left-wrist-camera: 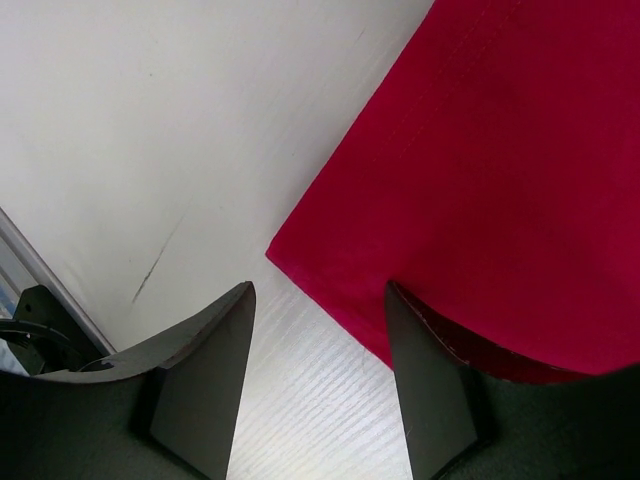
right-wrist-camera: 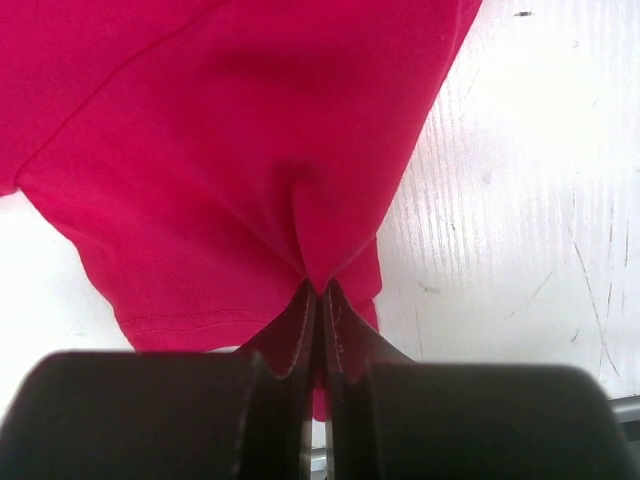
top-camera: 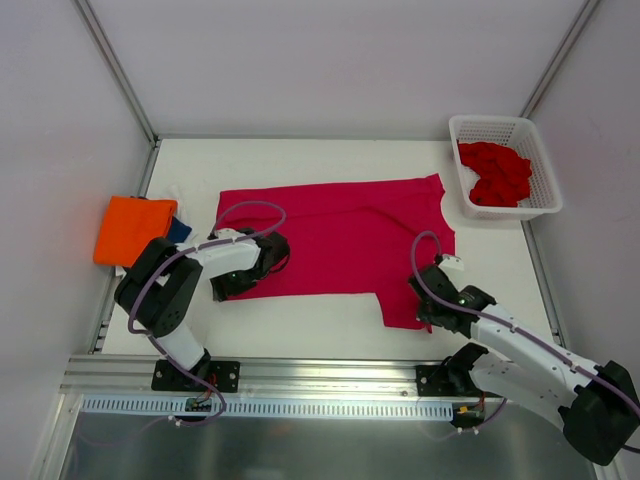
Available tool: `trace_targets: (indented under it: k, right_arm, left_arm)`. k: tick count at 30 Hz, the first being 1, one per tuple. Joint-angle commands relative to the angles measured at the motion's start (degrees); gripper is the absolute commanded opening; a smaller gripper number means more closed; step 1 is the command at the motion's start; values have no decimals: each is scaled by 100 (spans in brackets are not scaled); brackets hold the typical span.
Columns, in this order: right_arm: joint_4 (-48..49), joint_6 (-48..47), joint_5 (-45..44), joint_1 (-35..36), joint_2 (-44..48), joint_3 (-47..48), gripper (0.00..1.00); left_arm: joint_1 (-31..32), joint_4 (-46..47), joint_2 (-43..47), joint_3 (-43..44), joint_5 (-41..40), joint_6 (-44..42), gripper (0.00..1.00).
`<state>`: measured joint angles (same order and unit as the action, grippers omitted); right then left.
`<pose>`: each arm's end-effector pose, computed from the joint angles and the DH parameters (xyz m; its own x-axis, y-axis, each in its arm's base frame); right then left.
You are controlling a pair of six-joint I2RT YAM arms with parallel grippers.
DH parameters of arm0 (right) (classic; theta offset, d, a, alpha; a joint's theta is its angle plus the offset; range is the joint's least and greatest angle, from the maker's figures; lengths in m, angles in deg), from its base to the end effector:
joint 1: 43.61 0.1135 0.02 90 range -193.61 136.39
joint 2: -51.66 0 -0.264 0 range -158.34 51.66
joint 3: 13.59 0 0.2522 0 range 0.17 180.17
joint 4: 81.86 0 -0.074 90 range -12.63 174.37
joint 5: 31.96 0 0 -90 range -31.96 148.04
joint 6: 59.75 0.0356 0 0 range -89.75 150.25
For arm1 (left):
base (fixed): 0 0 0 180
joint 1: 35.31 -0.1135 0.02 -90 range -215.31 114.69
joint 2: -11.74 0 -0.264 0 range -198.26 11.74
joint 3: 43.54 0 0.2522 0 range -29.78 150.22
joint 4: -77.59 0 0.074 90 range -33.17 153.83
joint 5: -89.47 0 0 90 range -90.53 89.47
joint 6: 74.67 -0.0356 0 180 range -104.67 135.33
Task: Fold and stack the t-shirts
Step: Fold the tshirt
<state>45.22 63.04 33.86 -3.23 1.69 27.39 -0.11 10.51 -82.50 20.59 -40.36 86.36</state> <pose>0.1233 0.0857 0.1823 -0.8055 -0.0365 -0.5915 -0.0094 0.9988 -0.0488 0.2133 -0.1226 0.1497 -0.7441 -0.3638 -0.5603 -0.6015 0.7298 0.3249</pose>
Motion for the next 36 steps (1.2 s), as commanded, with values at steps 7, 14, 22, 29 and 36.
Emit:
trace_targets:
  k: [7, 14, 22, 29, 36]
  right_arm:
    - [-408, 7, -78, 31, 357, 90, 0]
    - [-566, -1, -95, 31, 585, 134, 1]
    - [-628, -1, -25, 31, 761, 169, 0]
    - [-769, 7, -42, 23, 945, 231, 0]
    - [-927, 7, -60, 31, 1157, 275, 0]
  left_arm:
    - [13, -407, -192, 43, -33, 465, 57]
    - [13, -328, 177, -326, 134, 869, 71]
    - [13, 699, 1021, -1055, 301, 755, 65]
    - [13, 1569, 1268, -1407, 415, 439, 65]
    - [4, 1711, 1127, -1293, 371, 210, 67]
